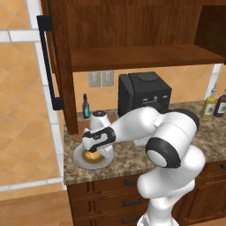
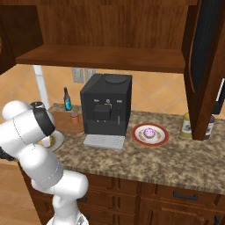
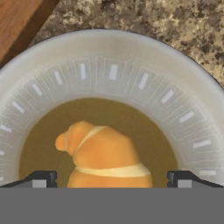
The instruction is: From the different types of pastries on the counter, select a croissant and place it on the cutting board. Then retrieve a jar of jam from the cabinet and place it alongside the croissant on the cutting board.
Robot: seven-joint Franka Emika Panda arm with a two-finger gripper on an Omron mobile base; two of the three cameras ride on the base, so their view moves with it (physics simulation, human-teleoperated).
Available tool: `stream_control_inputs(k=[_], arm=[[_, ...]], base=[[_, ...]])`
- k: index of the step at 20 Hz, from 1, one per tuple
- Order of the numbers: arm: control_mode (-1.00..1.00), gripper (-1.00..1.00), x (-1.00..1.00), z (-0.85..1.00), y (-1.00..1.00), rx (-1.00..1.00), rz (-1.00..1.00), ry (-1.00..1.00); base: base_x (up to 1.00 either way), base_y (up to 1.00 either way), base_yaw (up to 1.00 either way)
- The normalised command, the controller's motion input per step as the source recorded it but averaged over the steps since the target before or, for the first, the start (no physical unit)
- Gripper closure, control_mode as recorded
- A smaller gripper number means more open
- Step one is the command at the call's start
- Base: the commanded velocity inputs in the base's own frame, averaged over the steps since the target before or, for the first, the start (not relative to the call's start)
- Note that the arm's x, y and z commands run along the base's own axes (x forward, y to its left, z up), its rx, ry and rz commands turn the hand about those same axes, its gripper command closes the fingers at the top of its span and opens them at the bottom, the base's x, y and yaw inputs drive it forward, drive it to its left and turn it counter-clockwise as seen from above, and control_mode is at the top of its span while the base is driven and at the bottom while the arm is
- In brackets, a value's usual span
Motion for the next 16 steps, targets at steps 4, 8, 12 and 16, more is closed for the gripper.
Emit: stream_control_inputs(k=[4,8,12,16], arm=[[-1.00,-1.00,0.30,-0.08,0.26,0.00,-0.07,-0.05],[-1.00,1.00,0.00,-0.29,-0.16,0.00,-0.04,0.01],[-1.00,1.00,0.00,0.00,0.00,0.00,0.00,0.00],[-1.00,1.00,-0.02,0.28,-0.04,0.02,-0.06,0.00]], base=[[0.00,0.00,0.00],[0.00,0.00,0.00],[0.00,0.00,0.00],[0.00,0.00,0.00]])
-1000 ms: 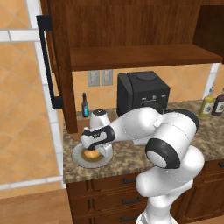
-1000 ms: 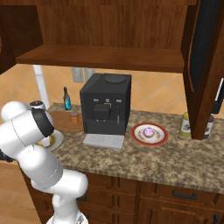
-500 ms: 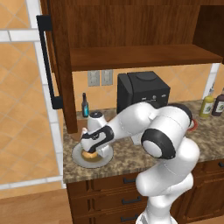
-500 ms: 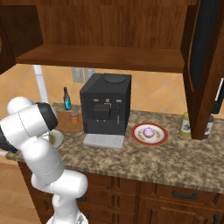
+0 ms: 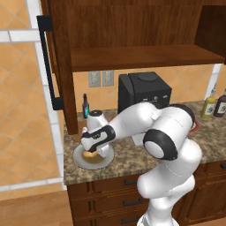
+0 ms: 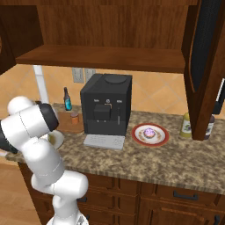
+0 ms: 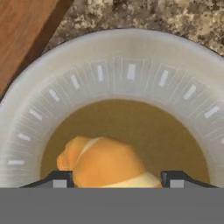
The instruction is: From the different types of pastries on the counter, select a croissant and place it on the cutting board. Then retrieve a jar of jam from the cabinet and place it alongside the croissant on the cutting board.
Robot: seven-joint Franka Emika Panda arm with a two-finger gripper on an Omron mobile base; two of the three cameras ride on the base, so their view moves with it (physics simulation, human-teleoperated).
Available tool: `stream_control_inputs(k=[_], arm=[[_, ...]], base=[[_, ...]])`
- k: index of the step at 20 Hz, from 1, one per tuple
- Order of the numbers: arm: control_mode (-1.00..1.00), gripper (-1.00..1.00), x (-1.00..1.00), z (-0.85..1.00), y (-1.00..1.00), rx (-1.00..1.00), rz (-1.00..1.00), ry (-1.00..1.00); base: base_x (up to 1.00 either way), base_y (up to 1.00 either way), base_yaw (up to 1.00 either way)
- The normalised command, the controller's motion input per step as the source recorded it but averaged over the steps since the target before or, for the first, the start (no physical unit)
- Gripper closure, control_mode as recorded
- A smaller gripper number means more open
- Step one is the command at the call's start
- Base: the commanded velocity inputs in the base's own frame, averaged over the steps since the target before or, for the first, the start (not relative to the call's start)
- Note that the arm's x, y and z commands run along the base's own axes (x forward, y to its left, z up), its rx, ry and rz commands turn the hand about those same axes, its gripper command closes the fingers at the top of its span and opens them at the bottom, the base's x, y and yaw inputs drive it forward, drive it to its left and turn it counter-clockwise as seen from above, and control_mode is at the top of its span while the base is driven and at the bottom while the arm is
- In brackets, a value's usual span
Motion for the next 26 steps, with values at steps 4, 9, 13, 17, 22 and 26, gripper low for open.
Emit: stream_control_inputs(k=[4,9,13,17,22,26], arm=[[-1.00,1.00,-0.01,1.00,-0.20,0.14,-0.08,0.03],[-1.00,1.00,0.12,0.76,-0.18,0.07,-0.14,0.13],[-1.00,1.00,0.29,0.00,-0.02,-0.03,-0.10,0.06],[-1.00,1.00,0.28,-0.23,0.00,-0.11,-0.05,0.00],[-1.00,1.00,0.76,0.11,0.00,-0.14,-0.12,0.00],[-1.00,1.00,1.00,0.36,0.08,-0.05,-0.22,0.00]], base=[[0.00,0.00,0.00],[0.00,0.00,0.00],[0.00,0.00,0.00],[0.00,0.00,0.00],[0.00,0.00,0.00],[0.00,0.00,0.00]])
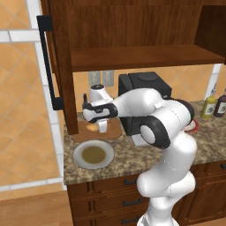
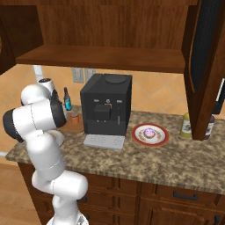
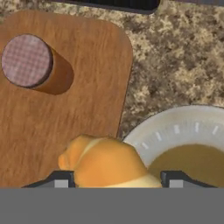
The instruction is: From the different types of pastries on the counter, select a croissant and place it on the cutting board. Then retrieve a jar of jam from the cabinet and place it alongside the croissant on the cutting board.
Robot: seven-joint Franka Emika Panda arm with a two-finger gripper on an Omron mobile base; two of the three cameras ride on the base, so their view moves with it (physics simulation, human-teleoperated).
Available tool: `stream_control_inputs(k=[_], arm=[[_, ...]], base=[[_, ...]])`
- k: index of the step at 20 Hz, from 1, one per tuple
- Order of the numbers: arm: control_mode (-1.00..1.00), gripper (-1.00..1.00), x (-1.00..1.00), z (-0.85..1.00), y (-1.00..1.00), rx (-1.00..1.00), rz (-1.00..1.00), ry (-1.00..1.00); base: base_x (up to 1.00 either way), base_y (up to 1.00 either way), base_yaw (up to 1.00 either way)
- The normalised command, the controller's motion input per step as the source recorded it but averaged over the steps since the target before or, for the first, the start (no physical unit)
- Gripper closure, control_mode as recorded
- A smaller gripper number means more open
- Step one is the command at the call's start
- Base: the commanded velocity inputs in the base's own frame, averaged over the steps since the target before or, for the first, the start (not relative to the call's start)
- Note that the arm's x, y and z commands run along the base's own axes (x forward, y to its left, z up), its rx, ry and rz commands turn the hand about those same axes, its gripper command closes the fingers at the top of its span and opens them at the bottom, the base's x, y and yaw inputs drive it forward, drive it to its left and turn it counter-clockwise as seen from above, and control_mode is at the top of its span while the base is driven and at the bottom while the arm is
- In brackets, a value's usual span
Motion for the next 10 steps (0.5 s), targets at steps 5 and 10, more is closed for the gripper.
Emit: stream_control_inputs(k=[5,10], arm=[[-1.00,1.00,0.60,-0.04,0.35,0.00,-0.18,0.07],[-1.00,1.00,0.64,-0.24,0.26,0.00,-0.17,0.07]], base=[[0.00,0.00,0.00],[0.00,0.00,0.00]])
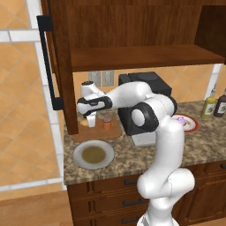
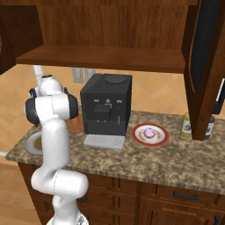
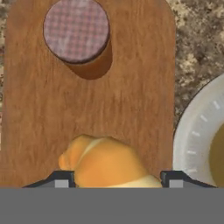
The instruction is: From the different types of pastries on the counter, select a croissant and place it on the cutting board. Then retrieve a jar of jam from the cabinet and place it alongside the croissant on the cutting board.
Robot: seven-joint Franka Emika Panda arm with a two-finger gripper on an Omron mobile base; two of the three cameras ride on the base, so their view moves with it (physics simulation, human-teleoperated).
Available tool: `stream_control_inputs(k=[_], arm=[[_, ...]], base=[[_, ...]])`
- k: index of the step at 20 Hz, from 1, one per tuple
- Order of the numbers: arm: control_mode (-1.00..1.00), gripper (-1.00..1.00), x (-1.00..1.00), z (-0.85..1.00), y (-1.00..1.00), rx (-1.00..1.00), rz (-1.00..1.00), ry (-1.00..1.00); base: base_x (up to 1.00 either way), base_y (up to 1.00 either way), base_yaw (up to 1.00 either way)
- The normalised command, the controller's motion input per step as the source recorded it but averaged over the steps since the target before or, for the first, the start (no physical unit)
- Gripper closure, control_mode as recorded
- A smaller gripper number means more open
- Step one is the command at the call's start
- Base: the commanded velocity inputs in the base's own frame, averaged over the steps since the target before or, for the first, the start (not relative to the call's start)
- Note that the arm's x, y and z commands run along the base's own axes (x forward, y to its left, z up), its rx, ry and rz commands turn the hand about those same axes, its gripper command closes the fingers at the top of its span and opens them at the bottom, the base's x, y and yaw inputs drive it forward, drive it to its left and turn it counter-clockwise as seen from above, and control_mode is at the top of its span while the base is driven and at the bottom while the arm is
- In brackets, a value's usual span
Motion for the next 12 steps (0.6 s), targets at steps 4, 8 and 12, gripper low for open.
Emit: stream_control_inputs(k=[4,8,12], arm=[[-1.00,1.00,0.72,-0.55,-0.09,0.00,-0.10,0.03],[-1.00,1.00,0.67,-0.46,0.09,0.00,-0.10,0.00],[-1.00,1.00,0.01,-0.20,0.40,0.00,-0.09,0.00]], base=[[0.00,0.00,0.00],[0.00,0.00,0.00],[0.00,0.00,0.00]])
